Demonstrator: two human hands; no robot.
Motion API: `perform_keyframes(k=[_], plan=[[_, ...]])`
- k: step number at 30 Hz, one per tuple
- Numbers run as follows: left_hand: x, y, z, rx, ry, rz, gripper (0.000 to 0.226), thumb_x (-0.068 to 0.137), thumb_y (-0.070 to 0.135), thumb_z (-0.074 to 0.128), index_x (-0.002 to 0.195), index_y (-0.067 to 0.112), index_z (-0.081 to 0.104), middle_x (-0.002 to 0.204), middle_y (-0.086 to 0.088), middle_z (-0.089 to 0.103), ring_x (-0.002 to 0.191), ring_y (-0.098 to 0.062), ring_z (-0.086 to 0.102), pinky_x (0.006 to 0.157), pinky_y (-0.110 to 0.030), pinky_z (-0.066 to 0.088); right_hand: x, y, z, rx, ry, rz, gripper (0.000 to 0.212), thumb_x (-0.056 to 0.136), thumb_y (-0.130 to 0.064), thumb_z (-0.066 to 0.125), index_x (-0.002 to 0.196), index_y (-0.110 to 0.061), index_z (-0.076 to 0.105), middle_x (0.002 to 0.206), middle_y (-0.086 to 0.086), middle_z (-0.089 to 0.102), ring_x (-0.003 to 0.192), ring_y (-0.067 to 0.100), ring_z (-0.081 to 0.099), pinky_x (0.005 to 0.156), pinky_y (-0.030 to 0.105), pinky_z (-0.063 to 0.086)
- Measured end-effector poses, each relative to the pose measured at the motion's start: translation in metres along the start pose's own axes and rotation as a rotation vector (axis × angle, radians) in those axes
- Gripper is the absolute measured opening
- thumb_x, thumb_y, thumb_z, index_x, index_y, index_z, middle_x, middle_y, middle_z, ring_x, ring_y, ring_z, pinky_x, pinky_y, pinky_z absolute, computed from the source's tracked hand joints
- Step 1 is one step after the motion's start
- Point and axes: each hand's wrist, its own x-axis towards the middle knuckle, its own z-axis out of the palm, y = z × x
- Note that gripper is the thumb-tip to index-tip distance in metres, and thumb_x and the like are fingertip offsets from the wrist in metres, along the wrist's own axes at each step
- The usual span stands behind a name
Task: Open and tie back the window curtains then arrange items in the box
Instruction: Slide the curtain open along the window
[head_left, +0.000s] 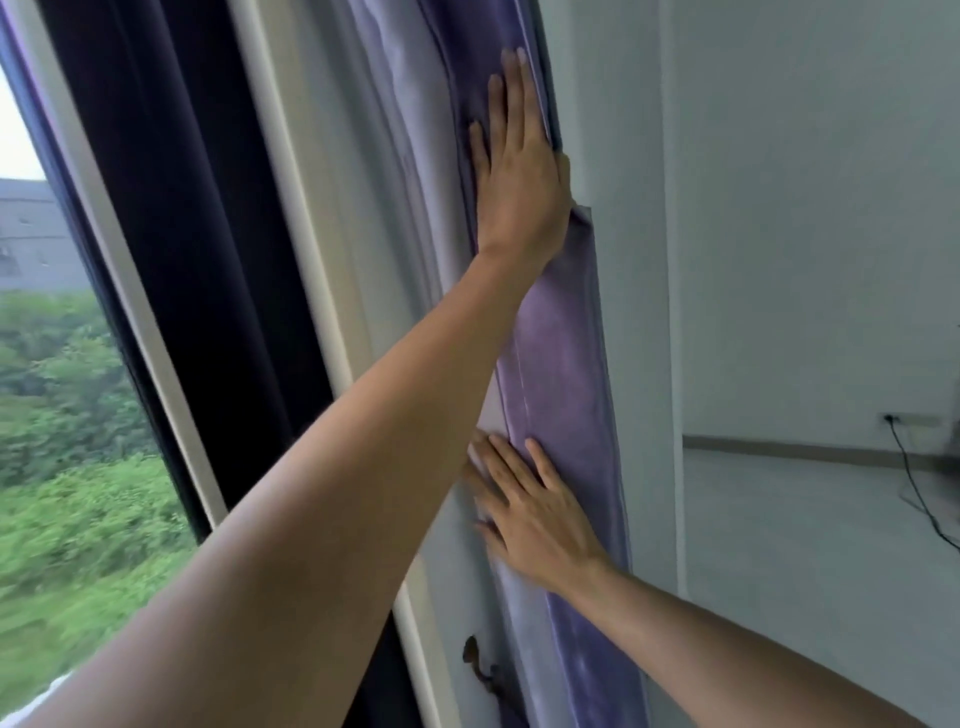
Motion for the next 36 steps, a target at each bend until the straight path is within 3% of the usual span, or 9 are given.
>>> perform_keyframes(k=[11,15,20,27,31,36], plan=[[-0.036,-0.04,-0.033,0.054,-0.063,0.049,0.066,0.091,0.012,0.028,0.149,-0.002,-0.001,0.159,-0.016,0.0,0.148,-0.026,0.0,0.12,-0.042,-0.002,-0.006,-0.008,0.003,-0.043,-0.026,0.004,0.075,0.093,-0.044,0.047,0.153,-0.013,0.014,0.161,0.01,0.009,0.147,0.024,0.015,0.119,0.048,0.006],[-0.062,-0.042,-0.047,0.247,-0.094,0.088,0.065,0.098,0.035,0.026,0.15,0.002,0.004,0.16,-0.012,0.004,0.148,-0.025,0.002,0.121,-0.041,0.001,-0.018,-0.012,0.005,-0.038,-0.053,0.013,0.077,0.091,-0.043,0.05,0.153,-0.013,0.014,0.161,0.009,0.009,0.147,0.023,0.016,0.119,0.047,0.008],[-0.112,-0.035,-0.067,0.379,-0.266,0.092,0.079,0.094,0.06,0.02,0.152,0.008,0.006,0.16,-0.009,0.002,0.148,-0.024,-0.001,0.119,-0.041,-0.002,-0.036,-0.025,-0.008,-0.053,-0.093,0.016,0.079,0.089,-0.041,0.053,0.153,-0.013,0.016,0.16,0.01,0.01,0.147,0.024,0.016,0.119,0.046,0.006],[-0.192,-0.007,-0.107,0.44,-0.457,0.064,0.088,0.092,0.061,0.036,0.151,0.007,0.001,0.16,-0.011,-0.002,0.148,-0.026,-0.003,0.118,-0.042,-0.004,-0.077,-0.057,-0.048,-0.031,-0.114,-0.014,0.078,0.085,-0.041,0.056,0.151,-0.013,0.025,0.158,0.011,0.022,0.144,0.026,0.025,0.118,0.047,0.017],[-0.232,0.012,-0.143,0.414,-0.458,0.01,0.085,0.093,0.057,0.041,0.151,0.006,0.006,0.16,-0.01,0.003,0.148,-0.026,0.001,0.118,-0.043,-0.001,-0.111,-0.085,-0.082,0.057,-0.066,-0.025,0.073,0.083,-0.042,0.058,0.147,-0.014,0.035,0.153,0.011,0.034,0.141,0.027,0.033,0.115,0.048,0.027],[-0.29,0.032,-0.201,0.363,-0.449,-0.13,0.075,0.098,0.051,0.031,0.152,0.009,0.0,0.16,-0.007,-0.004,0.148,-0.023,-0.004,0.119,-0.046,-0.001,-0.177,-0.132,-0.122,0.146,-0.122,-0.103,0.072,0.085,-0.045,0.049,0.148,-0.014,0.034,0.155,0.011,0.03,0.142,0.027,0.031,0.114,0.048,0.029]])
